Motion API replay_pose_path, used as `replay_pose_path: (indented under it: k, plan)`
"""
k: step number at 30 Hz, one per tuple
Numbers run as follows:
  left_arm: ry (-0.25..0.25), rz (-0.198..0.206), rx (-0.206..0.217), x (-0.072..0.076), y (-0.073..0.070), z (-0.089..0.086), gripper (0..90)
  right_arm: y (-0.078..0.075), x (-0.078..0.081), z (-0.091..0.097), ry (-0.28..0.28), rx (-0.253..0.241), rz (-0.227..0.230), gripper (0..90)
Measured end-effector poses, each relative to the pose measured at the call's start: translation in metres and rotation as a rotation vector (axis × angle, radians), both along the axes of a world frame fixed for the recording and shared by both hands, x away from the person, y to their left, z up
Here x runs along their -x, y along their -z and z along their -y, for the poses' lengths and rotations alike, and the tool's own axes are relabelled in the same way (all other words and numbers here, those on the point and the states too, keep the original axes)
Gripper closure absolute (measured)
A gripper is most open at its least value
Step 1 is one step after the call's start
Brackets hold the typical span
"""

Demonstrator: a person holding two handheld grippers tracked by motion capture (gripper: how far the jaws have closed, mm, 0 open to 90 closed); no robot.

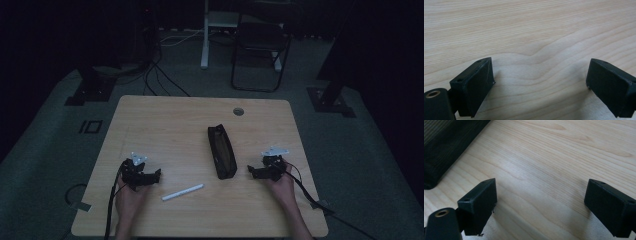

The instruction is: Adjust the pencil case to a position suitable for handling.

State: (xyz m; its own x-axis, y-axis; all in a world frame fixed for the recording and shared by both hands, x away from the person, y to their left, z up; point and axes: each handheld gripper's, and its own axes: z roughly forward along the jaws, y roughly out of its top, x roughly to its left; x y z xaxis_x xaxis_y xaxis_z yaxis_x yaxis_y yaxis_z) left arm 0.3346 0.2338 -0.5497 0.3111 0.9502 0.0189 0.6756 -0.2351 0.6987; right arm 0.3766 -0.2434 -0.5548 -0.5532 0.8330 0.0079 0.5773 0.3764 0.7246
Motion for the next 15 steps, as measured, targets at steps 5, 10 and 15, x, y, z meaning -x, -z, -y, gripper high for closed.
replay_pose_path:
  k: [5, 10, 15]
  plan:
    - [-0.034, 0.0, 0.0, -0.002, -0.0001, -0.0019, 8.0, -0.0002, 0.0016, 0.0007, -0.008, -0.005, 0.007, 15.6]
    - [-0.047, 0.002, 0.004, -0.0022, 0.0001, -0.0007, 8.0, -0.0004, 0.002, 0.0006, -0.005, -0.008, 0.009, 17.0]
    - [-0.052, 0.002, 0.004, -0.002, 0.0001, -0.0005, 8.0, -0.0026, 0.0023, 0.0019, 0.041, -0.01, 0.011, 32.0]
